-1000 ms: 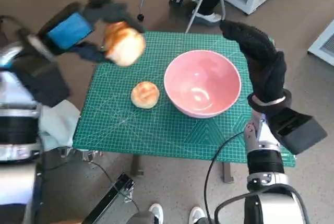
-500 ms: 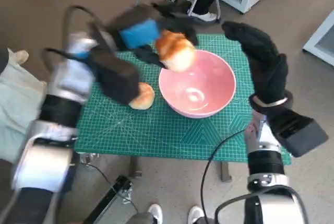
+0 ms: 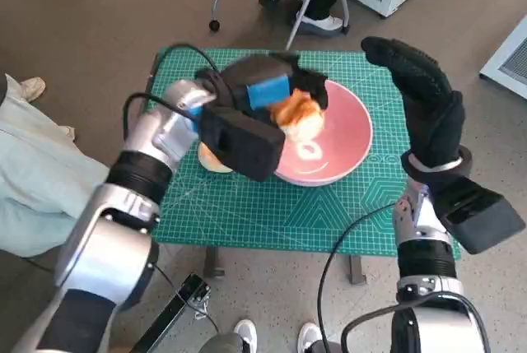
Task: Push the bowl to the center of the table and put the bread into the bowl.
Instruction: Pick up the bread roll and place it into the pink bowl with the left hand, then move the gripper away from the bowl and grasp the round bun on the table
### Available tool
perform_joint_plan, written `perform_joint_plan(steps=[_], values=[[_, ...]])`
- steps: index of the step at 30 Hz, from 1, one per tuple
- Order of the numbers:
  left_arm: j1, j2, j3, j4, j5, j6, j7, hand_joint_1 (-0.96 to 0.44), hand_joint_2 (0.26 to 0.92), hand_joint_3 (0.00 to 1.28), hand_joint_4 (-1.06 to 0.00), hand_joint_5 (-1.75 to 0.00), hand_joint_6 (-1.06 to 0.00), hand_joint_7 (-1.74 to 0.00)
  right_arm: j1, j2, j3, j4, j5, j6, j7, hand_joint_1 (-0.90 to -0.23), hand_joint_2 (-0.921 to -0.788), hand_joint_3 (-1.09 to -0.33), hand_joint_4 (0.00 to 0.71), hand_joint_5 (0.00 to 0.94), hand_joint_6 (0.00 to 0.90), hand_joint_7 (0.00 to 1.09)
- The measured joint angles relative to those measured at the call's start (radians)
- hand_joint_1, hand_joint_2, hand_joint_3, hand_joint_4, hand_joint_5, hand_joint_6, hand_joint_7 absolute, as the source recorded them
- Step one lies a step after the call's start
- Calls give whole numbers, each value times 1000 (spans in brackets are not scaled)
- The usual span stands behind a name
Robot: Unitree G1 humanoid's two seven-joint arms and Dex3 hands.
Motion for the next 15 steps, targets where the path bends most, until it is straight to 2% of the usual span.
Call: perform_joint_plan(steps=[7,11,15], values=[[3,7,26,-12,-41,48,-105,-154,759,73,-1,-6,-1,-460,3,-2,-1,0,0,-3,-11,-597,-921,-677,358,1,19,806],[13,33,41,-45,-50,27,-91,-154,768,64,-4,-3,-11,-456,3,-3,-1,0,-1,-7,-14,-594,-921,-677,358,1,18,806],[27,75,41,-87,-43,2,-47,-115,793,24,-37,-2,-141,-272,3,-4,-1,0,-1,-9,-17,-597,-921,-675,358,1,17,805]])
